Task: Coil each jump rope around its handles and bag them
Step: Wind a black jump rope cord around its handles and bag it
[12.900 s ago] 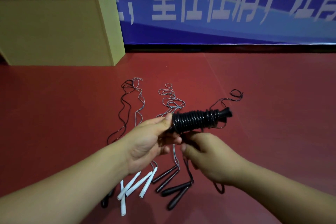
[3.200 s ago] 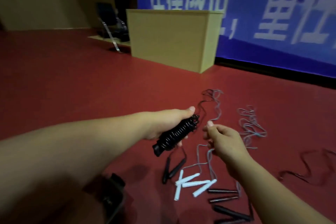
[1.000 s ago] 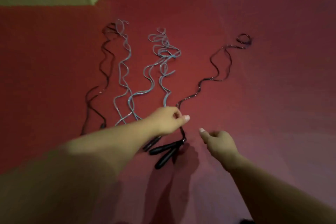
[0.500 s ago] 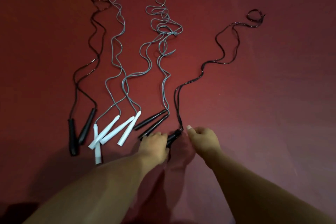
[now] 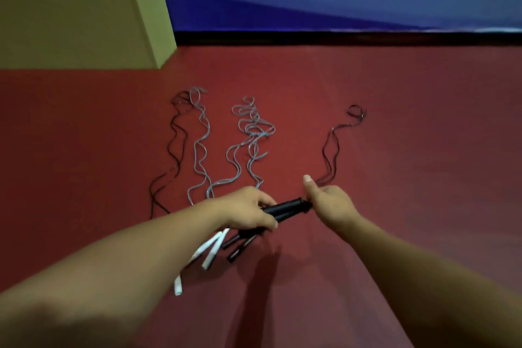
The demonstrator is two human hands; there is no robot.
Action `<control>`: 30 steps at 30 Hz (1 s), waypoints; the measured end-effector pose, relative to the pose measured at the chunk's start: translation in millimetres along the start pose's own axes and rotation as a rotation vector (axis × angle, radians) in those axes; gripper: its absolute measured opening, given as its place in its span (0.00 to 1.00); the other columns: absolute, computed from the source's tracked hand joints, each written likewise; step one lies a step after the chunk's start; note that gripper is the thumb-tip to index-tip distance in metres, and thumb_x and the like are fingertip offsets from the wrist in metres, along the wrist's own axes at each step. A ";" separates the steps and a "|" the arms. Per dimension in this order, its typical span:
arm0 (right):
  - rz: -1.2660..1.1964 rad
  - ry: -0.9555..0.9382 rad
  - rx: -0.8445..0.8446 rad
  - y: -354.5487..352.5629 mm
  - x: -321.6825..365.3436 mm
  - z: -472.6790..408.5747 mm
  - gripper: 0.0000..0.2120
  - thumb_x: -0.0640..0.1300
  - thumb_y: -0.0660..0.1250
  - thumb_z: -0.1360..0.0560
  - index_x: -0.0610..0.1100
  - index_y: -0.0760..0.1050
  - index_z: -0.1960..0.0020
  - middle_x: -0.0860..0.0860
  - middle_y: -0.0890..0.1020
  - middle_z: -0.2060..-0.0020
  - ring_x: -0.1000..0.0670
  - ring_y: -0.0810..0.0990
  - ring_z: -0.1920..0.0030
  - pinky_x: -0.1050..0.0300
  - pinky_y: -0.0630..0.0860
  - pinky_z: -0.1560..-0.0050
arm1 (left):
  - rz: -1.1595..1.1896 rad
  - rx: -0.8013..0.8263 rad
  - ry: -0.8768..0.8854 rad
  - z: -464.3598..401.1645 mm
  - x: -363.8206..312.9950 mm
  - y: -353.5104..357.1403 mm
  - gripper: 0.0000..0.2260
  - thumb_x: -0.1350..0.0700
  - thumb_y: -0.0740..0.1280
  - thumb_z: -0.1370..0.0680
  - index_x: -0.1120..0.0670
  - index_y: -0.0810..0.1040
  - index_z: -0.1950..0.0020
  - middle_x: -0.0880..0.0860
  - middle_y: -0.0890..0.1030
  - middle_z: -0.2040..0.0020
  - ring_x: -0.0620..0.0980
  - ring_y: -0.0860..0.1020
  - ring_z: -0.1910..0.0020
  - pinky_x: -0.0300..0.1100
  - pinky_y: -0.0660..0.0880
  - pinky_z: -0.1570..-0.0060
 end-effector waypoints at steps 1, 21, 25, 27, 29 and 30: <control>0.020 -0.037 0.030 -12.8 22.7 10.5 0.33 0.64 0.56 0.22 0.36 0.82 0.63 0.49 0.77 0.73 0.47 0.76 0.67 0.56 0.69 0.64 | 0.007 -0.034 0.024 19.5 -15.8 -15.1 0.08 0.59 0.75 0.28 0.53 0.84 0.50 0.50 0.82 0.65 0.46 0.79 0.67 0.33 0.73 0.67; -0.461 -0.180 0.156 -92.8 177.7 127.0 0.17 0.53 0.65 0.21 0.39 0.79 0.52 0.45 0.75 0.66 0.52 0.65 0.74 0.58 0.69 0.71 | 0.640 -0.419 0.177 167.1 -129.5 -111.7 0.13 0.70 0.73 0.30 0.58 0.81 0.48 0.58 0.84 0.56 0.52 0.81 0.68 0.37 0.75 0.73; -0.702 -0.070 0.215 -78.1 167.6 130.1 0.10 0.48 0.66 0.21 0.41 0.78 0.52 0.48 0.71 0.67 0.54 0.67 0.73 0.58 0.73 0.71 | 1.047 -0.566 0.201 167.5 -110.6 -113.4 0.14 0.71 0.72 0.29 0.61 0.77 0.45 0.58 0.81 0.56 0.51 0.81 0.64 0.37 0.78 0.69; -0.747 -0.021 0.224 -70.3 163.6 128.8 0.09 0.46 0.66 0.21 0.41 0.79 0.52 0.48 0.71 0.69 0.54 0.68 0.73 0.58 0.74 0.71 | 1.211 -0.547 0.202 160.6 -99.9 -101.1 0.15 0.69 0.72 0.28 0.60 0.76 0.43 0.57 0.83 0.55 0.51 0.83 0.63 0.40 0.81 0.65; -0.779 -0.014 0.186 -70.2 166.7 121.6 0.08 0.45 0.67 0.21 0.41 0.79 0.52 0.48 0.71 0.71 0.54 0.68 0.73 0.56 0.75 0.69 | 1.283 -0.437 0.219 148.7 -101.9 -85.2 0.16 0.63 0.73 0.27 0.61 0.76 0.40 0.58 0.84 0.48 0.54 0.85 0.57 0.45 0.83 0.58; -0.803 -0.018 0.167 -71.7 170.5 120.6 0.08 0.45 0.66 0.21 0.40 0.79 0.52 0.48 0.72 0.70 0.54 0.68 0.73 0.56 0.75 0.69 | 1.259 -0.376 0.227 146.0 -107.3 -77.8 0.18 0.59 0.74 0.27 0.60 0.77 0.38 0.58 0.83 0.44 0.54 0.85 0.52 0.47 0.82 0.53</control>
Point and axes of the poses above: each hand's wrist, its own z-axis away from the middle knuckle, its own y-axis out of the palm, x = y × z, the point moved 10 cm from there along -z, towards the middle knuckle
